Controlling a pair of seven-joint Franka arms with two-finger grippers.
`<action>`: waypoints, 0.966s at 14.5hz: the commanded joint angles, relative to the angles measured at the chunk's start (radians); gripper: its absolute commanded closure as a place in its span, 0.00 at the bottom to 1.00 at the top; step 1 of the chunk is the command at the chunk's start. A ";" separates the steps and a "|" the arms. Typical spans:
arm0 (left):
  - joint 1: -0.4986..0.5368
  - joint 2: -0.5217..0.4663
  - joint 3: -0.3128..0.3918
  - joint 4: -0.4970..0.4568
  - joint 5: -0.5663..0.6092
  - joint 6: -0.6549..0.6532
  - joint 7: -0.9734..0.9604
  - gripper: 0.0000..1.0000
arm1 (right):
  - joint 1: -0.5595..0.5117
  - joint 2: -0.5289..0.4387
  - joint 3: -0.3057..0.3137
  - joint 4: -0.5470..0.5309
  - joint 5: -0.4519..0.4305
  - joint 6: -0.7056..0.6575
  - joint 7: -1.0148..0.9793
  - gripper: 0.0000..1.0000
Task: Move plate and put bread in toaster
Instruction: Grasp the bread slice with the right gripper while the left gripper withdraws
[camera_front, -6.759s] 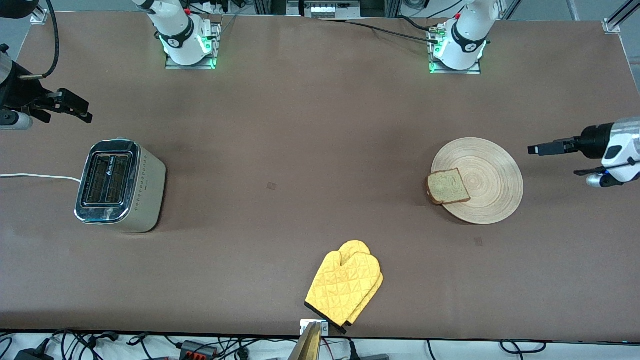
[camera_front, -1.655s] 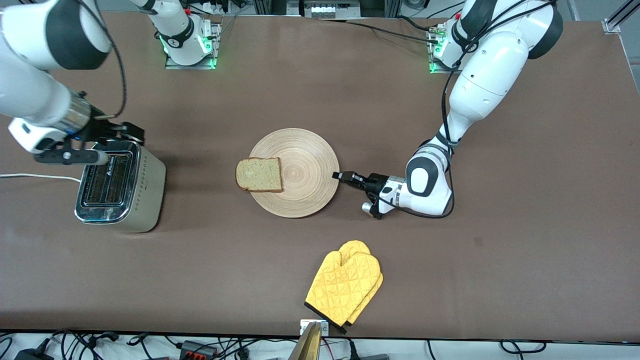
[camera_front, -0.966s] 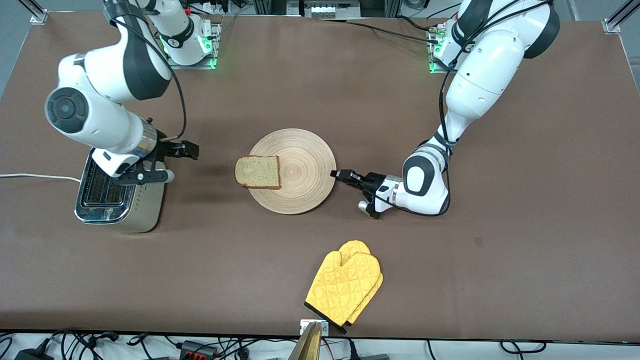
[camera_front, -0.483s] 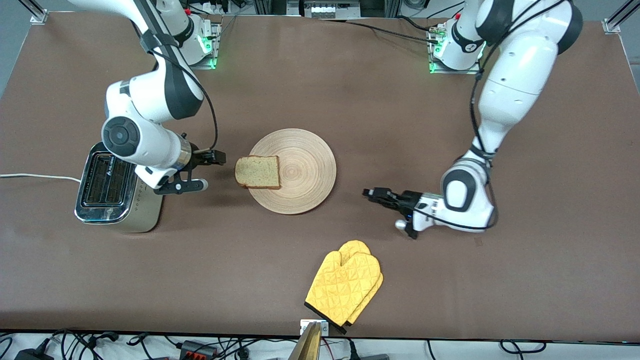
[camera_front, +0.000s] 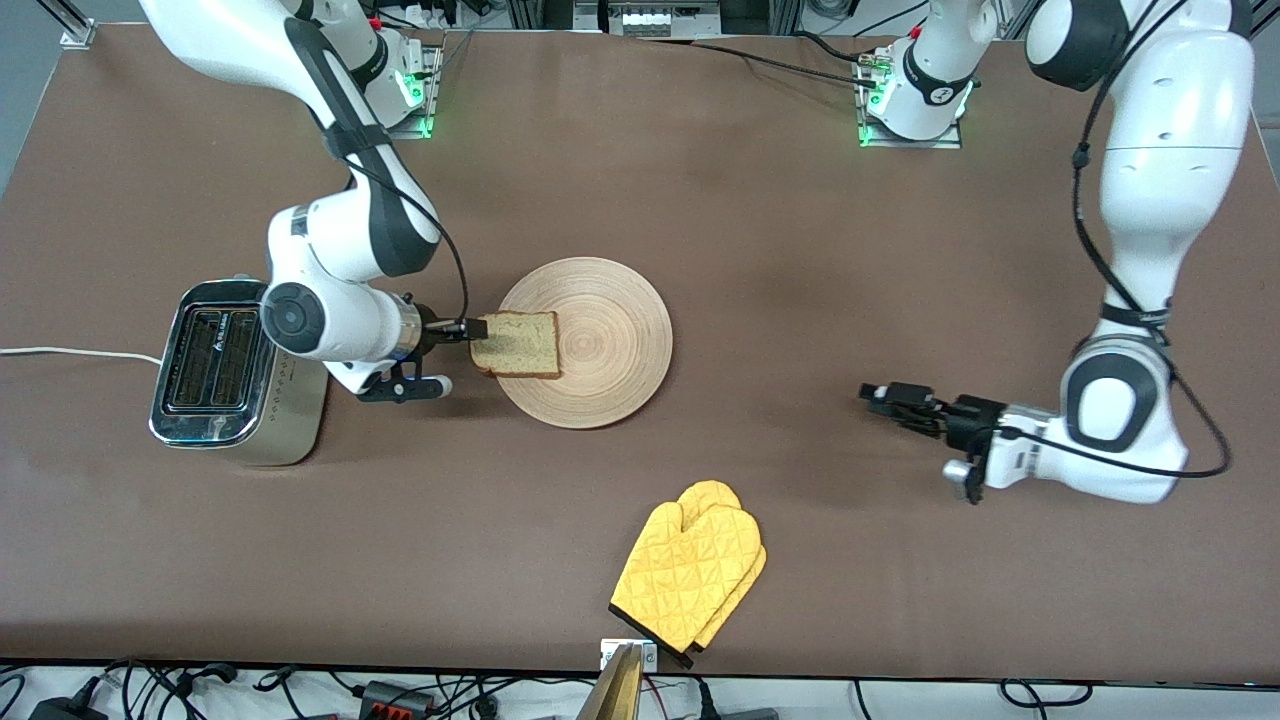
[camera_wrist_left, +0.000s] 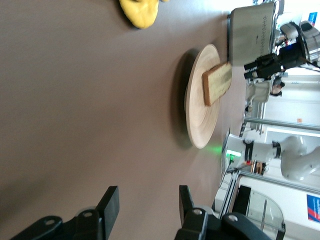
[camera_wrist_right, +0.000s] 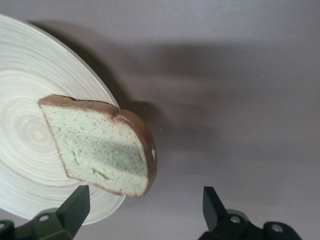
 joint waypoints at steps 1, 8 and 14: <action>0.032 -0.007 -0.008 0.115 0.144 -0.133 -0.061 0.44 | 0.008 0.029 -0.004 0.008 0.020 0.014 -0.004 0.03; 0.017 -0.238 -0.017 0.204 0.553 -0.267 -0.377 0.24 | 0.011 0.064 -0.006 0.016 0.068 0.048 -0.005 0.12; -0.072 -0.371 -0.023 0.196 0.776 -0.273 -0.735 0.00 | 0.009 0.101 -0.006 0.048 0.068 0.051 0.001 0.13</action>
